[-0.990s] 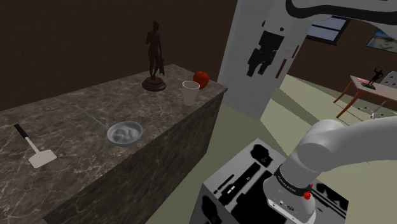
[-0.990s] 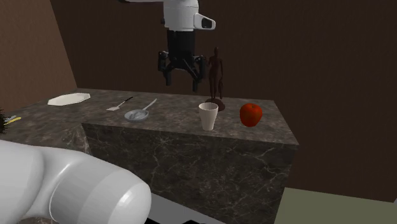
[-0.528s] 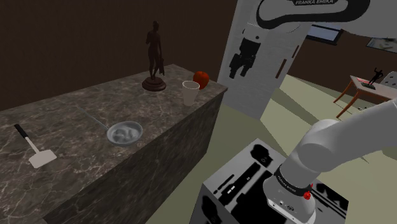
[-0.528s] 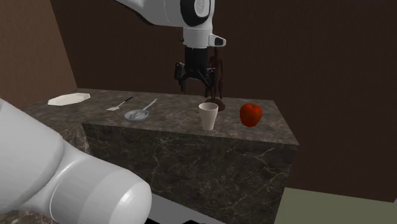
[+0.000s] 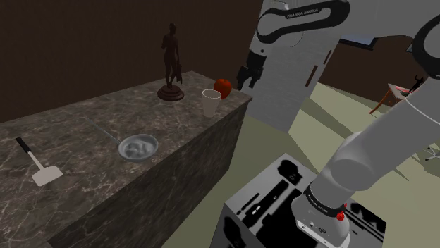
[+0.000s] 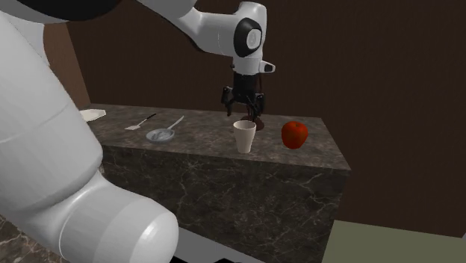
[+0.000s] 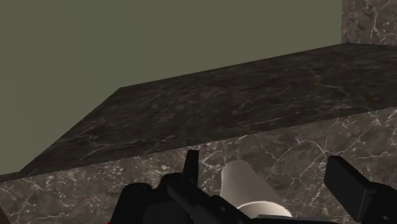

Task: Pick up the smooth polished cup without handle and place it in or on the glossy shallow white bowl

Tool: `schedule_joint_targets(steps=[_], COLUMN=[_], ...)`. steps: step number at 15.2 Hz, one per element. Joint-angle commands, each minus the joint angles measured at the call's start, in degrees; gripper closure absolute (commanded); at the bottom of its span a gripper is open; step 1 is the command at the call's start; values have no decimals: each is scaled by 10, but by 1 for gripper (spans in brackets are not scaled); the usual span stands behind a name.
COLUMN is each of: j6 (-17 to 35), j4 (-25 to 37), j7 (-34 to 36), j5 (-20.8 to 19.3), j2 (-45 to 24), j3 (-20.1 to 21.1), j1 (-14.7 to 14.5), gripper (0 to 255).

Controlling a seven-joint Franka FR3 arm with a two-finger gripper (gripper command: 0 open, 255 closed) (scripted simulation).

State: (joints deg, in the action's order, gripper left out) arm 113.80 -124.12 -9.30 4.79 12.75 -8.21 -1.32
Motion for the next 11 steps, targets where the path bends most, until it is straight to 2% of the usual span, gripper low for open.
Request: schedule_joint_targets(steps=[1, 11], j6=[14, 54], j4=[34, 214], j7=[-10, -60], j5=[11, 70], j2=[-47, -271], j3=[-3, -4], j1=[-3, 3], gripper=[0, 0])
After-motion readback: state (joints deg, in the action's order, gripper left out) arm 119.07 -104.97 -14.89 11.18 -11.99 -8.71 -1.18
